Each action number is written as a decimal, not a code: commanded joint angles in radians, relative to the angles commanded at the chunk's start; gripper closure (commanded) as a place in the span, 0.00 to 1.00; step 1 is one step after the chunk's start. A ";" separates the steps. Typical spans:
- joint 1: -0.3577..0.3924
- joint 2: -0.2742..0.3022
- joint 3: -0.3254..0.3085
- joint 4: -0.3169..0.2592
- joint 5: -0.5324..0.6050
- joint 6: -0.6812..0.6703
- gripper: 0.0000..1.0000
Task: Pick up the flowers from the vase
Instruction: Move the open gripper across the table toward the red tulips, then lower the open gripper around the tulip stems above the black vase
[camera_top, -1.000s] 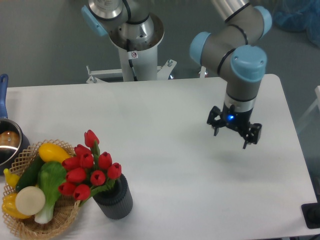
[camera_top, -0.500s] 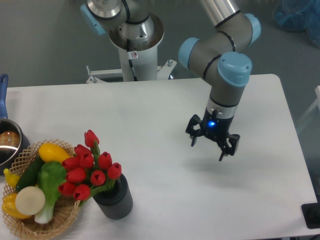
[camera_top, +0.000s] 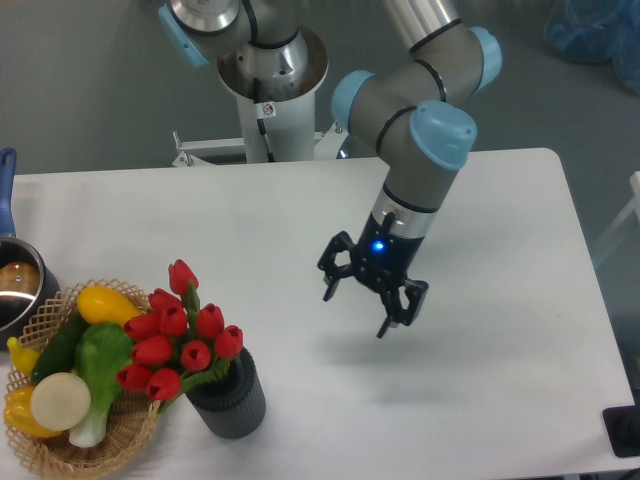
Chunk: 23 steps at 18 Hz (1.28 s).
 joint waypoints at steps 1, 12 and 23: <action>0.000 0.006 0.001 0.002 -0.002 0.000 0.00; -0.066 -0.004 0.023 0.032 -0.267 0.003 0.00; -0.147 -0.113 0.126 0.051 -0.328 0.003 0.00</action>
